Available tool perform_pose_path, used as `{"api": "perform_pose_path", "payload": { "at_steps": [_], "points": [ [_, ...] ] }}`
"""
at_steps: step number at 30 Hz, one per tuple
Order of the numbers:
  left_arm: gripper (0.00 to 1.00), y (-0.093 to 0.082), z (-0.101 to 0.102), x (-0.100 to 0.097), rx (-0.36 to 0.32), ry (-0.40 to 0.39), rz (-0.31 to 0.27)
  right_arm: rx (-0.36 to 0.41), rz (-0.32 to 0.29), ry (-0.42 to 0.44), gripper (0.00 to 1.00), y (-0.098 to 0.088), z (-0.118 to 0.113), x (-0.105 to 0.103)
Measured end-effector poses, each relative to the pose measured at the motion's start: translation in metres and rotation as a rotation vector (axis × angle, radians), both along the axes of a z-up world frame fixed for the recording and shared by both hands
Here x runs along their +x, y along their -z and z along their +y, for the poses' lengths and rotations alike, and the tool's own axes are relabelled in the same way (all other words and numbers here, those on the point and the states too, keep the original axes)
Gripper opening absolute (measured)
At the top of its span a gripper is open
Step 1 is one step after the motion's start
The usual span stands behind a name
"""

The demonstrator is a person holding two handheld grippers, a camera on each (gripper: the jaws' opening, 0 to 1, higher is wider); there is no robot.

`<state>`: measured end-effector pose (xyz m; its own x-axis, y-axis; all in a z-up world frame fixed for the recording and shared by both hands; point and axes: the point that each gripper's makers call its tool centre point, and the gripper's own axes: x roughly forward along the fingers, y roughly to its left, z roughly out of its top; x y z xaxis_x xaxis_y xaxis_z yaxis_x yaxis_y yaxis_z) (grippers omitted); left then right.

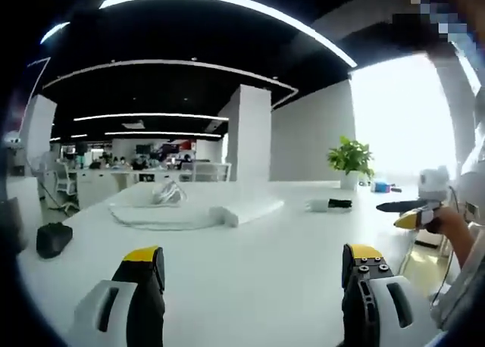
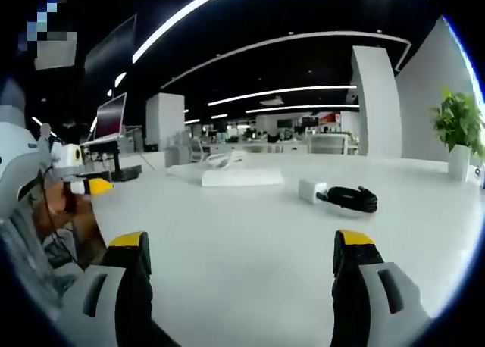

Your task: Straighten the power strip on the desk, plug the charger into it

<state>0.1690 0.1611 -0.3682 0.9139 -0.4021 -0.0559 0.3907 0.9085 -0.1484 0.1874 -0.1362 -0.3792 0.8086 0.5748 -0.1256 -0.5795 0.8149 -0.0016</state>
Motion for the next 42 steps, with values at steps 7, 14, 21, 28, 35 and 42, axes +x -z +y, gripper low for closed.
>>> {"api": "perform_pose_path", "payload": {
  "at_steps": [7, 14, 21, 28, 35, 42],
  "points": [
    [0.99, -0.012, -0.004, 0.011, -0.028, 0.024, -0.039, 0.014, -0.037, -0.045, 0.98, -0.013, 0.003, 0.010],
    [0.99, -0.013, -0.009, 0.028, 0.012, 0.047, -0.051, 0.061, -0.068, -0.131, 0.97, -0.027, 0.010, 0.020],
    [0.99, -0.013, -0.006, 0.045, -0.016, 0.072, -0.024, -0.047, -0.059, -0.190, 0.98, -0.018, 0.022, 0.037],
    [0.99, -0.011, -0.005, 0.056, 0.012, 0.088, -0.007, -0.068, -0.049, -0.232, 0.95, -0.016, 0.035, 0.053],
    [0.99, -0.007, -0.004, 0.065, 0.022, 0.094, 0.018, -0.060, -0.026, -0.241, 0.94, -0.012, 0.040, 0.067],
    [0.99, 0.003, -0.008, 0.078, 0.036, 0.093, 0.039, -0.069, -0.014, -0.246, 0.91, -0.009, 0.046, 0.077]
  ]
}}
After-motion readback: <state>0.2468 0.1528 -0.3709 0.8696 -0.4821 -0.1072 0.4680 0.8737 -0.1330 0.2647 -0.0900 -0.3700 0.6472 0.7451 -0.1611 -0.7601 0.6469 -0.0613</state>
